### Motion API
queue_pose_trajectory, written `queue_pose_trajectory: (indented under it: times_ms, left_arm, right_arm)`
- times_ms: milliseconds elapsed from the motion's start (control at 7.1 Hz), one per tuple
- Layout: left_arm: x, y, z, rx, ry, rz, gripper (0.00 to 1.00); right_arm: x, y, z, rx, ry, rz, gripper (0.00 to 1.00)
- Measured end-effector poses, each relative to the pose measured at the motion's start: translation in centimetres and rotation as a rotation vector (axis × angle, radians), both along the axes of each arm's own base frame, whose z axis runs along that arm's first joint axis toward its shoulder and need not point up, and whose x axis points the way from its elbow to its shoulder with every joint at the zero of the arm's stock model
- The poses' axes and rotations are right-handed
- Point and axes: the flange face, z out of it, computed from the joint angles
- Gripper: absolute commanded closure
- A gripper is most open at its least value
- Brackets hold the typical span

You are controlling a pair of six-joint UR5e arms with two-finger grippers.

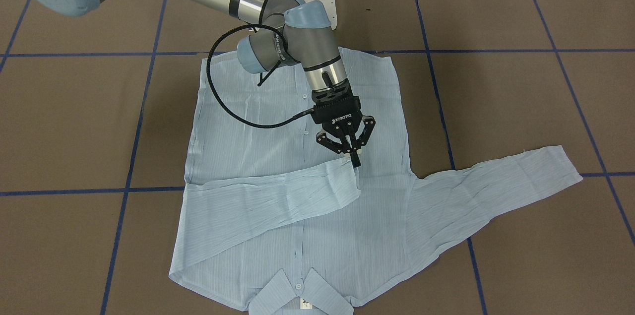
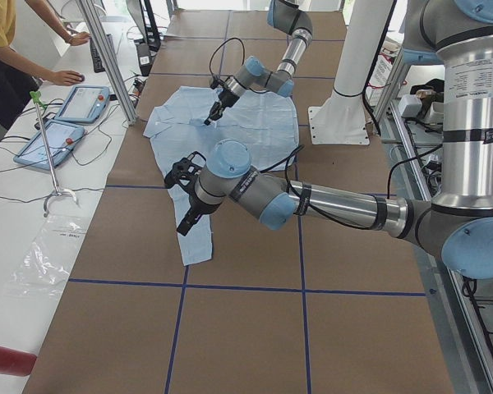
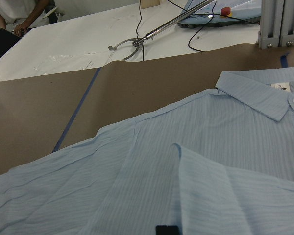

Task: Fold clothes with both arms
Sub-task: 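Release the sleeve on the shirt and raise the right arm away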

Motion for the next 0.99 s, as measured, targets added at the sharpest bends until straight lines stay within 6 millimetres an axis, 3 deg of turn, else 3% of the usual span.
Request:
queue_pose_trajectory:
  times_ms: [423,564,705,845,986]
  left_arm:
    - [0.0,-0.3,-0.7,0.018,0.003,0.0,0.0]
    - [0.0,-0.3,-1.1,0.028,0.003,0.0,0.0]
    - [0.0,-0.3,-1.7,0.058,0.006,-0.003,0.0]
    - [0.1,-0.3,-2.4,0.085,0.026,-0.023,0.0]
    - [0.7,0.0,-2.8,0.081,0.067,-0.055,0.0]
  right_arm:
    - [-0.4,-0.5,-2.6,-0.082,0.066,0.007,0.0]
    - [1.4,-2.6,-3.1,-0.138,0.116,0.007,0.0]
    - [5.1,-6.9,-1.4,-0.211,0.145,-0.016,0.0]
    - [11.2,-12.8,2.3,-0.285,0.169,-0.051,0.0]
    - [18.8,-17.7,6.5,-0.319,0.196,-0.098,0.0]
